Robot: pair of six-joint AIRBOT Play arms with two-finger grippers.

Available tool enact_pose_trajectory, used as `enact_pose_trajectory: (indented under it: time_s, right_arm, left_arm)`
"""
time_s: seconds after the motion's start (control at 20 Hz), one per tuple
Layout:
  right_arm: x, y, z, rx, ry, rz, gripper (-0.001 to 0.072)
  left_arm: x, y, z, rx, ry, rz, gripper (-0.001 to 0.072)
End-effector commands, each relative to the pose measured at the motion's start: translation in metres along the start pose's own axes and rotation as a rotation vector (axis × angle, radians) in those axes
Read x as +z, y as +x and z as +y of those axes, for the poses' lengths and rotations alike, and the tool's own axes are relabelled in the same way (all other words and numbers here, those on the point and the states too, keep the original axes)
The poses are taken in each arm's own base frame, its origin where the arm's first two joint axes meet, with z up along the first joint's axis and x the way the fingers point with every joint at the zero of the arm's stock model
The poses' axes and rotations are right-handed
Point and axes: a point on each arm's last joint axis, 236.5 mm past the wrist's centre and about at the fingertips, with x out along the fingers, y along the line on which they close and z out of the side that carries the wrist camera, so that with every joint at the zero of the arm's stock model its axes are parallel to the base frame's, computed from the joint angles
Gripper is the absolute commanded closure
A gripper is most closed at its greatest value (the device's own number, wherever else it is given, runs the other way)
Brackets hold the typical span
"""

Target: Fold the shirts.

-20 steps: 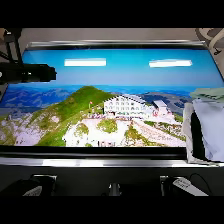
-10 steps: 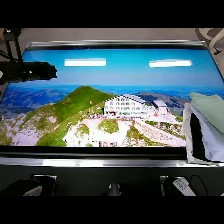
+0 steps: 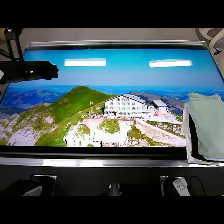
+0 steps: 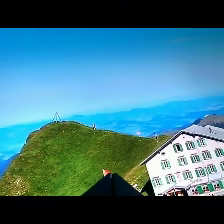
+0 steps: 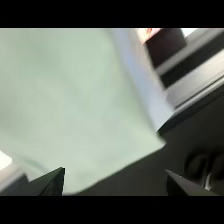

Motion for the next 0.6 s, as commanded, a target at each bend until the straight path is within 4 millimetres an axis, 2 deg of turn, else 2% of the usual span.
enact_pose_trajectory:
  time_s: [0.0,0.05,0.1,0.15,0.2,0.25,0.3,0.35,0.4,0.45,0.5,0.55]
  right_arm:
    - [0.125,-0.092,-0.01,-0.119,-0.092,-0.531,0.0082]
    - [0.151,-0.121,0.004,-0.139,-0.176,-0.647,0.0106]
    - [0.169,-0.139,0.027,-0.144,-0.269,-0.722,0.0106]
    - [0.178,-0.143,0.062,-0.117,-0.375,-0.749,0.0106]
    - [0.176,-0.133,0.1,-0.068,-0.475,-0.718,0.0106]
    - [0.165,-0.113,0.144,0.002,-0.583,-0.64,0.0105]
    - [0.148,-0.09,0.183,0.068,-0.657,-0.535,0.0105]
    - [0.122,-0.065,0.221,0.135,-0.695,-0.396,0.0104]
    - [0.09,-0.041,0.258,0.205,-0.726,-0.243,0.0104]
    - [0.06,-0.024,0.289,0.264,-0.785,-0.112,0.0103]
    - [0.029,-0.011,0.318,0.319,-0.859,0.004,0.0084]
    - [0.006,-0.003,0.339,0.355,-0.922,0.081,0.0021]
  left_arm:
    - [0.026,-0.006,-0.002,0.009,0.066,-0.083,0.0676]
    - [0.034,-0.006,0.005,0.054,0.102,-0.089,0.0677]
    - [0.037,-0.002,0.021,0.137,0.133,-0.064,0.0677]
    - [0.034,0.004,0.042,0.238,0.151,-0.011,0.0677]
    - [0.025,0.011,0.065,0.344,0.17,0.066,0.0677]
    - [0.012,0.019,0.081,0.41,0.18,0.145,0.0676]
    - [-0.009,0.03,0.09,0.436,0.177,0.236,0.0673]
    - [-0.034,0.04,0.096,0.444,0.152,0.336,0.0635]
    - [-0.07,0.046,0.096,0.44,0.106,0.478,0.046]
    - [-0.106,0.047,0.093,0.419,0.07,0.621,0.0121]
    - [-0.134,0.049,0.083,0.367,0.05,0.713,-0.0009]
    - [-0.154,0.051,0.07,0.291,0.036,0.756,-0.0008]
